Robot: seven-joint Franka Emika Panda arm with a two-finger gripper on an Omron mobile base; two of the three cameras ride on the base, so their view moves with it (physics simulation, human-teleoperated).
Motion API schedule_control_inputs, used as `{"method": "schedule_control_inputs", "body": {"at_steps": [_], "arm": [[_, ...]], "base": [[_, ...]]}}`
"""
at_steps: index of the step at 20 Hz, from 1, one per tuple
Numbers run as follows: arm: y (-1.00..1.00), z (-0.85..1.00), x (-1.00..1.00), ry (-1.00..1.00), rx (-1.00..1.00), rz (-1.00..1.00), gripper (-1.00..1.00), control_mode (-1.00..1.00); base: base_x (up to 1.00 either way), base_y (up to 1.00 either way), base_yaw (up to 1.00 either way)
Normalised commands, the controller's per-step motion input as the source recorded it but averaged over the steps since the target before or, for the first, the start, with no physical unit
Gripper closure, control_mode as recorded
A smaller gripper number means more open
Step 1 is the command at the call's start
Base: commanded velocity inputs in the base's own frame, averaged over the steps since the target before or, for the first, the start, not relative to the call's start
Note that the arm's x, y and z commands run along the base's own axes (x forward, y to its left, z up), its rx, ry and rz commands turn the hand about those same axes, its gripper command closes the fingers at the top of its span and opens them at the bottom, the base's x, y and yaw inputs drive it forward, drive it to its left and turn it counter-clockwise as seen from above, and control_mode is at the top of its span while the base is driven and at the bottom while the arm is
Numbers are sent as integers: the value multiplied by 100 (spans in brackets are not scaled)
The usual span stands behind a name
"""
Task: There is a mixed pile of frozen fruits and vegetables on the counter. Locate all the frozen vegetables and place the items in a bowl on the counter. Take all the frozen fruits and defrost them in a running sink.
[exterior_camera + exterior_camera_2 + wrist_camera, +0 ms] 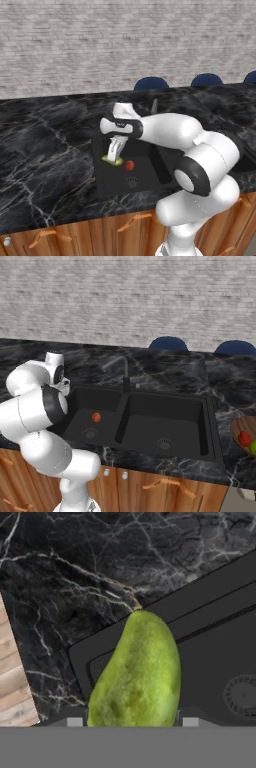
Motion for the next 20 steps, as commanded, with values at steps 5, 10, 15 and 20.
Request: {"method": "schedule_control_inputs", "body": {"at_steps": [5,10,15,20], "arm": [[-45,-11,21,3,0,-6,100,-100],[-44,-13,13,3,0,-9,100,-100],[-30,-16,21,2,-6,-9,100,-100],[-17,-22,28,0,-17,-5,100,-100]], "base": [[0,0,0],[0,0,0],[0,0,0],[0,0,0]]}}
